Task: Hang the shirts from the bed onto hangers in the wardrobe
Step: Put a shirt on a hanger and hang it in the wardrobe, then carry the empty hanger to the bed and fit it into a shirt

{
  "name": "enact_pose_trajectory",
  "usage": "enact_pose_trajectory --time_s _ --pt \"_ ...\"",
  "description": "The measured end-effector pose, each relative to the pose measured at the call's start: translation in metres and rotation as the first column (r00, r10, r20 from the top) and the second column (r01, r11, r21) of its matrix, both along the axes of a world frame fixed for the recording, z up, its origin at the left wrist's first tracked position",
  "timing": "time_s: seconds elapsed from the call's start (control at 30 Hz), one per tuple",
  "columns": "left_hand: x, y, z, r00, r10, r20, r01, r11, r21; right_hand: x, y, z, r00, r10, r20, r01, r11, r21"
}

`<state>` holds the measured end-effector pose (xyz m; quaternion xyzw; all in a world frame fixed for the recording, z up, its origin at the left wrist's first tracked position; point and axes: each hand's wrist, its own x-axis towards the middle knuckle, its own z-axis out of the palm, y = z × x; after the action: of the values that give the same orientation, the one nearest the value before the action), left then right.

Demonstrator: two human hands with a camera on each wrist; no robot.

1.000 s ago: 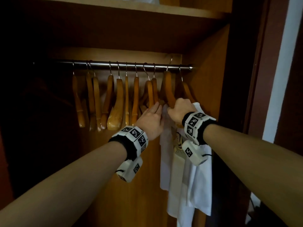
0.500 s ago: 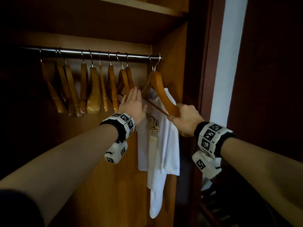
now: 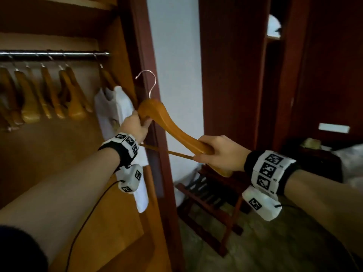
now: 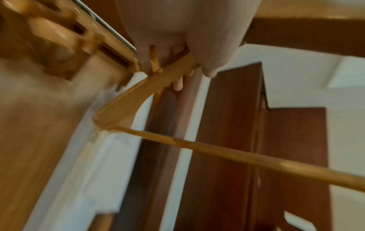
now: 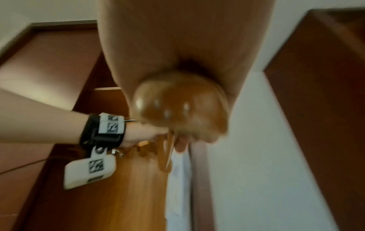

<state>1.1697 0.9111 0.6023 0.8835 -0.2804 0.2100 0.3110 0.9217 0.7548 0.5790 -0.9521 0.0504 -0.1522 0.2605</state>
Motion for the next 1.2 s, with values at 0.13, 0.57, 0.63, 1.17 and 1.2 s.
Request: enact_pose_trajectory --time_s 0.13,0.57,0.63,1.17,1.2 --pt "-0.082 -0.036 -0.035 0.993 -0.097 0.073 0.081 0.978 0.194 -0.073 -0.030 -0.025 0.961 -0.221 -0.166 0.207 0.974 -0.095" --pt "-0.362 -0.213 -0.136 0.715 -0.681 -0.161 0.673 0.607 0.423 -0.300 -0.115 -0.141 0.514 -0.796 -0.320 0.848 0.415 0.328" --pt "-0.400 -0.242 -0.162 0.669 -0.713 -0.208 0.716 0.545 0.436 -0.341 -0.123 -0.167 0.411 -0.851 -0.327 0.896 0.313 0.314" --pt "-0.615 -0.468 -0.266 0.137 -0.912 -0.388 0.925 -0.022 0.378 -0.540 -0.239 -0.233 -0.246 -0.867 -0.433 0.954 -0.294 0.049" --pt "-0.621 -0.480 -0.268 0.114 -0.913 -0.393 0.920 -0.052 0.388 -0.544 -0.246 -0.236 -0.266 -0.854 -0.447 0.947 -0.317 0.042"
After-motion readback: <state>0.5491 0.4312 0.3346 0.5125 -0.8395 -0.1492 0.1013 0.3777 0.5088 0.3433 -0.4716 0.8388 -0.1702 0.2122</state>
